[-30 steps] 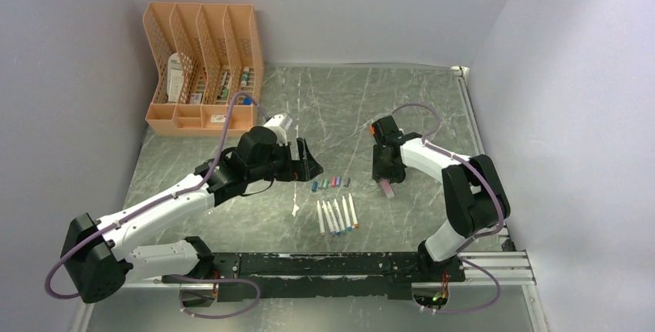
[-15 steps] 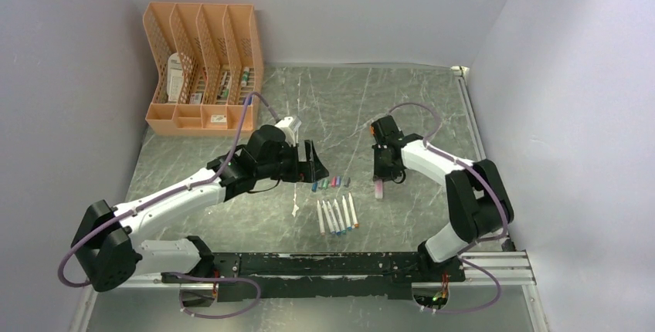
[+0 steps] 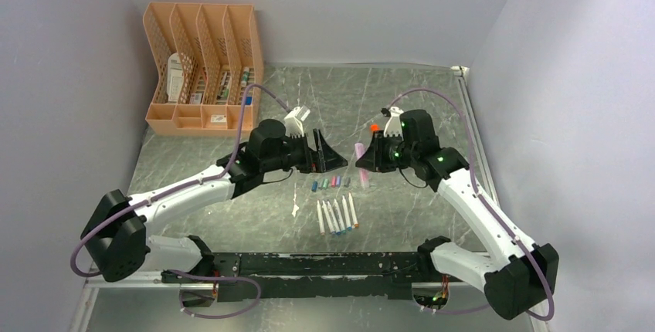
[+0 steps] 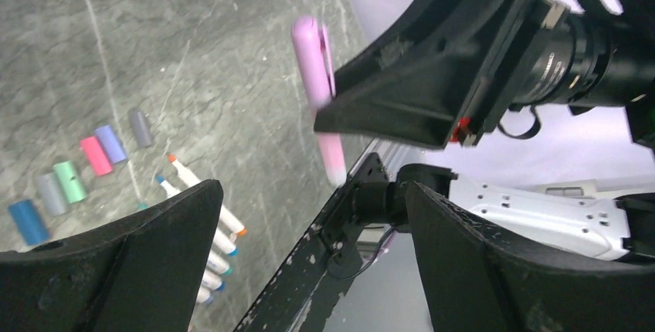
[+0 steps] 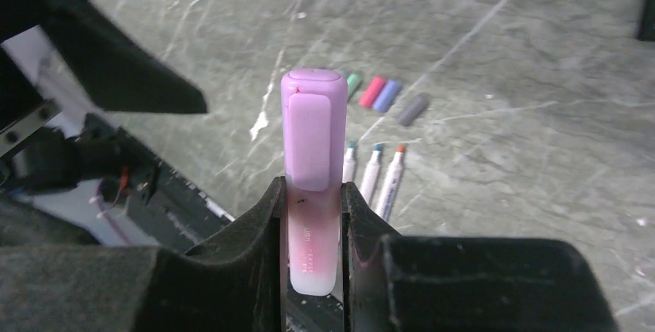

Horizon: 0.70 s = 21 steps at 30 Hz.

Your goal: Open the pen caps

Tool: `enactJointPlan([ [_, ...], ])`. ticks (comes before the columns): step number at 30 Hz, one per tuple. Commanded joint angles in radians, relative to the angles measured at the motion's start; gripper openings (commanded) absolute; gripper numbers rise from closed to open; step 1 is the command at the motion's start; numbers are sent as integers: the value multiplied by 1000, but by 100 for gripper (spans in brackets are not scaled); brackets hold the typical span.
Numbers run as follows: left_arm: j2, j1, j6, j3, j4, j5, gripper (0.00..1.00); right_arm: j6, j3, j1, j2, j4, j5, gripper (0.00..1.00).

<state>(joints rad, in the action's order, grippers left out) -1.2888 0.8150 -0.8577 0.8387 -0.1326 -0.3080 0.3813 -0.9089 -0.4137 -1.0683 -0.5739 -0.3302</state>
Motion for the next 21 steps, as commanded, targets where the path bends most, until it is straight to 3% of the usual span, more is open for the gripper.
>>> enactJointPlan([
  [1, -18, -4, -57, -1, -122, -15, 100, -9, -10, -17, 32, -20, -152, 2],
  [18, -105, 14, -109, 31, -139, 44, 98, 33, -21, -188, 12, -3, -45, 2],
  [21, -113, 14, -109, 40, -128, 47, 93, 47, -22, -212, 7, 10, -26, 1],
])
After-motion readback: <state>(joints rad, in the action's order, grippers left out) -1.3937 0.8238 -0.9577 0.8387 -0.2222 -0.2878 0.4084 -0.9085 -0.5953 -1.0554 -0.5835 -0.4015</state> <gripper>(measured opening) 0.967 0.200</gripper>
